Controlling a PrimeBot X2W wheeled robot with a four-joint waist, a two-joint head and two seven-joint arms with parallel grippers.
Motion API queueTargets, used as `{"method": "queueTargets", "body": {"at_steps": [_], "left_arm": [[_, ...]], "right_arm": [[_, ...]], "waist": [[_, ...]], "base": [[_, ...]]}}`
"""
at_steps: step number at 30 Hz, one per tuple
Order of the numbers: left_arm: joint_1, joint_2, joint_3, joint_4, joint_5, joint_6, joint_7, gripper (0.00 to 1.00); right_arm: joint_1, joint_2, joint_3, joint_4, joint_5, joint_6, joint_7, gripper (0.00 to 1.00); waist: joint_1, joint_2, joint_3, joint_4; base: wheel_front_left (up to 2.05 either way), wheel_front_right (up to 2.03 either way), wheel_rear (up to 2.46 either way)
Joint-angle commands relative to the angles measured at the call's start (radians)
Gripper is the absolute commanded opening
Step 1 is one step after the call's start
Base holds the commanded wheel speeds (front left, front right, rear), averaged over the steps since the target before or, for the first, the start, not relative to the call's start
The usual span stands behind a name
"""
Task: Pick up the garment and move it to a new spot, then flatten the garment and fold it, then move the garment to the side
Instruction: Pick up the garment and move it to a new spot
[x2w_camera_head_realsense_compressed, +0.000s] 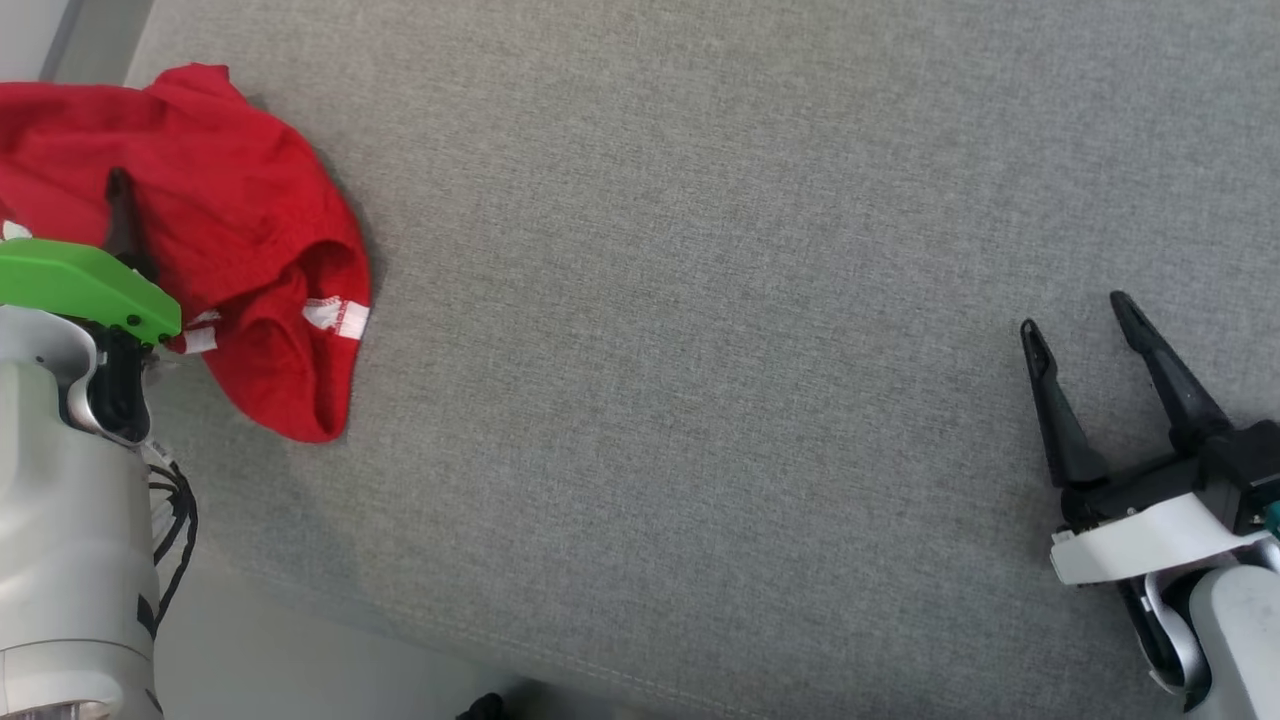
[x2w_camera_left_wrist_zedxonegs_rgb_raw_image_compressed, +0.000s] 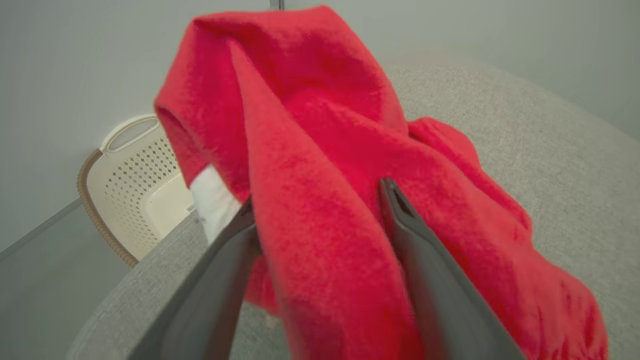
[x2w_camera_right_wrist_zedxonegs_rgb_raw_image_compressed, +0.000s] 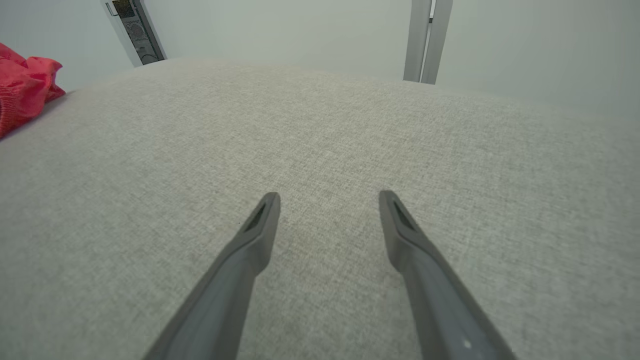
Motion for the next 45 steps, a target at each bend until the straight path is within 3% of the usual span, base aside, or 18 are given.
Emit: {"method": "queueTargets", "body": {"at_steps": [1, 10, 11, 12, 17, 21, 31, 39, 45], "left_arm": [[-0.024, 0.004, -0.018, 0.018, -0.021, -0.003, 0.006, 1.0], [-0.032, 0.006, -0.165, 0.057, -0.089, -0.004, 0.013, 1.0], [-0.026, 0.016, -0.189, 0.046, -0.093, -0.004, -0.007, 0.2], [-0.022, 0.034, -0.209, 0.038, -0.088, -0.003, -0.03, 0.0], [-0.013, 0.119, -0.317, 0.032, 0.0, -0.003, -0.182, 0.0], [-0.008, 0.177, -0.358, -0.01, 0.08, 0.005, -0.218, 0.0], [0.17, 0.307, -0.383, -0.456, 0.288, 0.059, -0.22, 0.0], [0.245, 0.371, -0.458, -0.662, 0.359, 0.033, -0.196, 0.0], [0.219, 0.386, -0.554, -0.804, 0.389, 0.011, -0.138, 0.0]], "right_arm": [[-0.017, -0.004, -0.005, -0.001, -0.009, -0.002, -0.002, 1.0], [-0.027, 0.002, -0.022, 0.003, -0.012, -0.002, 0.0, 1.0], [-0.029, 0.004, -0.022, 0.006, -0.012, -0.002, 0.0, 1.0], [-0.032, 0.007, -0.021, 0.008, -0.011, -0.002, 0.0, 1.0], [-0.049, 0.043, -0.003, 0.019, -0.001, -0.002, 0.0, 1.0], [-0.058, 0.078, 0.011, 0.027, 0.005, -0.002, 0.0, 1.0], [-0.069, 0.178, 0.025, 0.053, 0.025, -0.002, -0.001, 1.0], [-0.041, 0.232, 0.018, 0.059, 0.033, -0.002, -0.001, 1.0], [-0.032, 0.253, 0.004, 0.053, 0.04, -0.002, -0.001, 1.0]], "waist": [[-0.0002, 0.0, 0.053, -0.037], [-0.0002, 0.0, 0.082, -0.054], [-0.0002, 0.0, 0.081, -0.057], [-0.0002, 0.0, 0.079, -0.06], [-0.0002, 0.0, 0.046, -0.084], [-0.0002, 0.0, -0.005, -0.117], [-0.0002, 0.0, -0.175, -0.277], [-0.0002, 0.0, -0.258, -0.45], [-0.0002, 0.0, -0.264, -0.568]], "base": [[0.0, 0.0, 0.0], [0.0, 0.0, 0.0], [0.0, 0.0, 0.0], [0.0, 0.0, 0.0], [0.0, 0.0, 0.0], [0.0, 0.0, 0.0], [0.0, 0.0, 0.0], [0.0, 0.0, 0.0], [0.0, 0.0, 0.0]]}}
